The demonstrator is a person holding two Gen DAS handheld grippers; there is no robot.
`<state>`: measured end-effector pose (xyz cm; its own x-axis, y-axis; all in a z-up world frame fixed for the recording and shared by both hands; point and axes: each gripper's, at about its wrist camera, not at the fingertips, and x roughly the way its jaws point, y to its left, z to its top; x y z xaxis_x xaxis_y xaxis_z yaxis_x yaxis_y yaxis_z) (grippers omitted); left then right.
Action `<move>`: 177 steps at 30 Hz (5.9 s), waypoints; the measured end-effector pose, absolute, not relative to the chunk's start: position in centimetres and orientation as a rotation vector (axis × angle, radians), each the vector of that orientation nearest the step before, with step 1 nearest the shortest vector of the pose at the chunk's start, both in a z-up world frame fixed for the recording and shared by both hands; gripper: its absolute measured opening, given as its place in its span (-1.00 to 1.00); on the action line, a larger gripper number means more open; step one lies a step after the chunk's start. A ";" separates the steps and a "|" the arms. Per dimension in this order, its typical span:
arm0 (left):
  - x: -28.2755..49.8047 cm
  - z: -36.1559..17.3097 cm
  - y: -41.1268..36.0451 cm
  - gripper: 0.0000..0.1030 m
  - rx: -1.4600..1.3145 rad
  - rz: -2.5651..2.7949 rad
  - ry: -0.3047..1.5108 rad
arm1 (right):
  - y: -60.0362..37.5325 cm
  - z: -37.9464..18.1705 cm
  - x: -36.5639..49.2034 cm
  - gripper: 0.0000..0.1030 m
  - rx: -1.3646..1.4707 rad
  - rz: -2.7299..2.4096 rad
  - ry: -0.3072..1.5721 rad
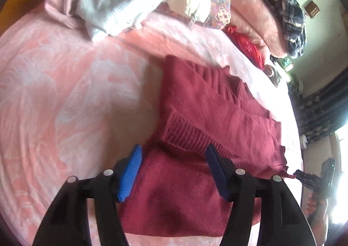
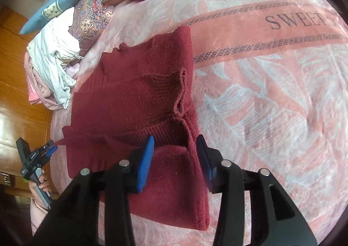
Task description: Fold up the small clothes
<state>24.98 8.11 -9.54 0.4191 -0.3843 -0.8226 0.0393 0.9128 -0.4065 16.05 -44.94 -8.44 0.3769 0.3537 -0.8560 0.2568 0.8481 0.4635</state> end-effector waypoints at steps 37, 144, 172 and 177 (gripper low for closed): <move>23.8 -10.6 4.0 -0.88 -0.082 -0.367 1.054 | -42.0 -6.1 16.3 -0.90 0.319 0.307 1.111; 26.6 -16.2 3.5 -0.53 -0.219 -0.260 1.322 | -41.5 -12.6 19.4 -0.80 0.410 0.195 1.337; 9.9 -16.5 4.7 -0.47 0.023 -0.305 1.331 | -40.7 -15.2 0.6 -0.64 0.392 0.179 1.412; 10.0 -15.8 4.2 0.01 0.061 -0.255 1.309 | -40.3 -14.5 0.3 -0.39 0.394 0.168 1.404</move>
<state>9.96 4.24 -15.83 0.2351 -0.1509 -0.9602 0.2198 0.9705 -0.0987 0.29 -40.31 -14.54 0.1679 0.3443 -0.9237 0.1166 0.9235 0.3654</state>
